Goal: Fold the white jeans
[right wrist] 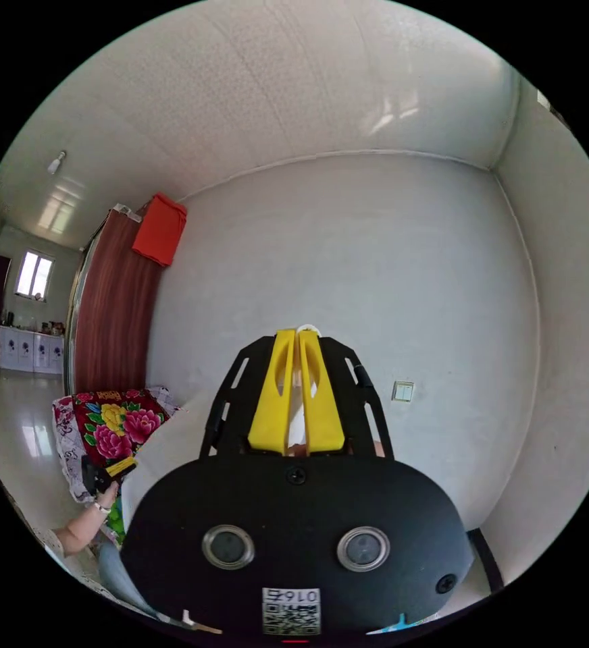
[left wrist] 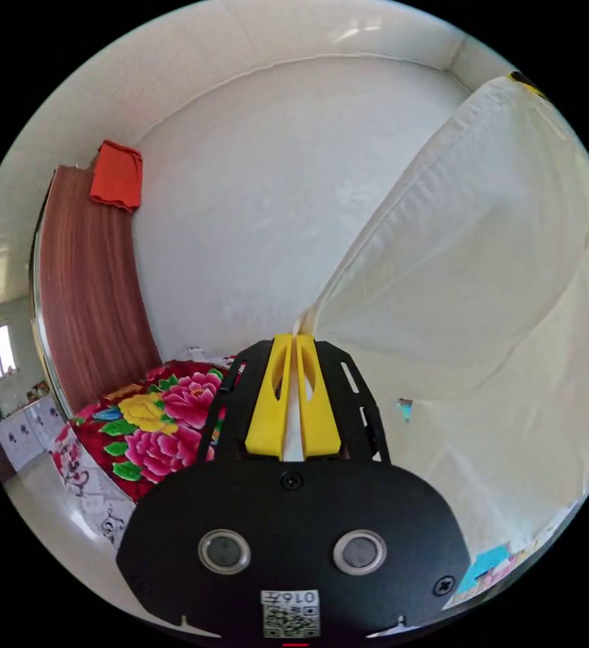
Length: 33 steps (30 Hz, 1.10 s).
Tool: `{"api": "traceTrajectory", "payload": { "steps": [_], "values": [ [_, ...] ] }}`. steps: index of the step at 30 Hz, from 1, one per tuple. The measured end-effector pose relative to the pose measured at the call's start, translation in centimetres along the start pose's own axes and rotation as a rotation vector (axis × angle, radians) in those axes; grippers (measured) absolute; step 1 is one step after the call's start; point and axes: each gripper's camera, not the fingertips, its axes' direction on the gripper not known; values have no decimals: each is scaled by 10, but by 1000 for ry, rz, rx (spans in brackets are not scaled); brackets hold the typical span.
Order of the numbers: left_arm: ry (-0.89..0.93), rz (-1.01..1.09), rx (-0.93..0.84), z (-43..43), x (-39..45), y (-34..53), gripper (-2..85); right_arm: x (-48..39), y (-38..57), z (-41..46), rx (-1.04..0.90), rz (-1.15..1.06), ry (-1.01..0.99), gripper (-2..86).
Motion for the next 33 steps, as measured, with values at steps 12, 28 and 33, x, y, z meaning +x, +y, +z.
{"api": "traceTrajectory", "payload": {
  "steps": [12, 28, 33],
  "values": [
    [64, 68, -80, 85, -1, -82, -10, 87, 107, 67, -252, 17, -72, -1],
    [618, 156, -687, 421, 325, 143, 44, 241, 460, 239, -1110, 560, -21, 42],
    [536, 157, -718, 442, 321, 198, 43, 240, 531, 232, -1138, 449, 37, 108]
  ]
}}
